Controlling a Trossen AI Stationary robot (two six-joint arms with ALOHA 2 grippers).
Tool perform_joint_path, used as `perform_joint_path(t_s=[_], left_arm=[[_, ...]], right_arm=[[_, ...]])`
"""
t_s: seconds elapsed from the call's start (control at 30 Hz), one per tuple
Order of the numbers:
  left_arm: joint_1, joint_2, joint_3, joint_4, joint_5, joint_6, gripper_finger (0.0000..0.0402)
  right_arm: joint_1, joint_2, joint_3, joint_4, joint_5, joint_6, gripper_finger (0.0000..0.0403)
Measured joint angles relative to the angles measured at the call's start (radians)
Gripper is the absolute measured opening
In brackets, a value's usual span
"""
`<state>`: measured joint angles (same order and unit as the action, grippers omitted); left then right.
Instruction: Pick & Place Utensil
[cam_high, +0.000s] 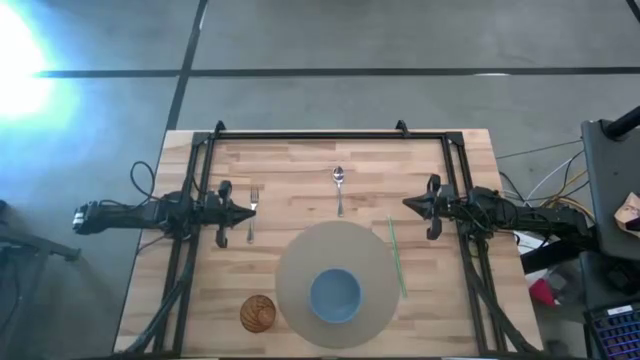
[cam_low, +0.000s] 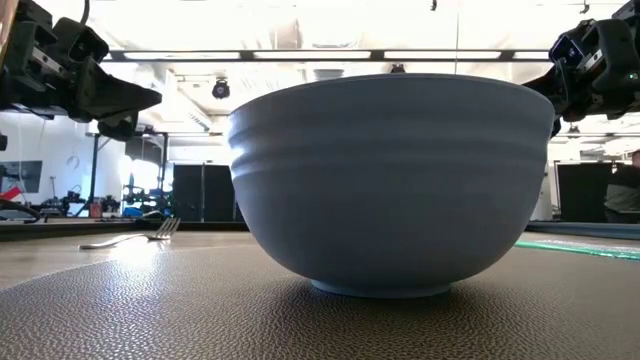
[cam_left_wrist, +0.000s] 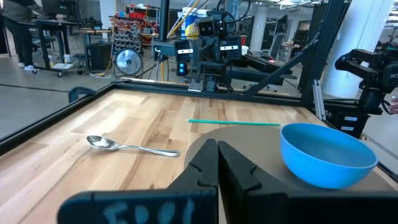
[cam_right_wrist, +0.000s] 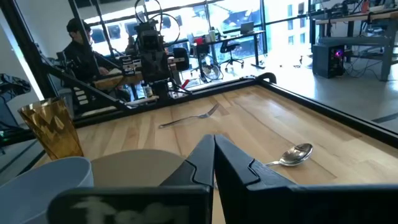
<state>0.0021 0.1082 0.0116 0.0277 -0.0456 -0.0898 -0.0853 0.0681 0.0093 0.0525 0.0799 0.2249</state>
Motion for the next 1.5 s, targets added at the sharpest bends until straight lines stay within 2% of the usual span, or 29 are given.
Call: perform_joint_path(t_s=[0.33, 0.53, 0.63, 0.93, 1.2, 1.33, 1.5], left_arm=[[0.000, 0.000, 0.000, 0.000, 0.000, 0.000, 0.0000], [0.000, 0.000, 0.000, 0.000, 0.000, 0.000, 0.0000], [0.000, 0.000, 0.000, 0.000, 0.000, 0.000, 0.0000], [0.000, 0.000, 0.000, 0.000, 0.000, 0.000, 0.0000], [0.000, 0.000, 0.000, 0.000, 0.000, 0.000, 0.0000], [0.000, 0.000, 0.000, 0.000, 0.000, 0.000, 0.0000], [0.000, 0.000, 0.000, 0.000, 0.000, 0.000, 0.0000]], right_arm=[[0.000, 0.000, 0.000, 0.005, 0.000, 0.042, 0.0008], [0.000, 0.000, 0.000, 0.007, -0.001, 0.296, 0.0008], [0.000, 0.000, 0.000, 0.007, -0.001, 0.347, 0.0008], [0.000, 0.000, 0.000, 0.038, 0.000, 0.352, 0.0008], [0.000, 0.000, 0.000, 0.253, 0.000, 0.352, 0.0010], [0.000, 0.000, 0.000, 0.317, -0.002, 0.352, 0.0027], [0.000, 0.000, 0.003, 0.351, -0.002, 0.352, 0.0069]])
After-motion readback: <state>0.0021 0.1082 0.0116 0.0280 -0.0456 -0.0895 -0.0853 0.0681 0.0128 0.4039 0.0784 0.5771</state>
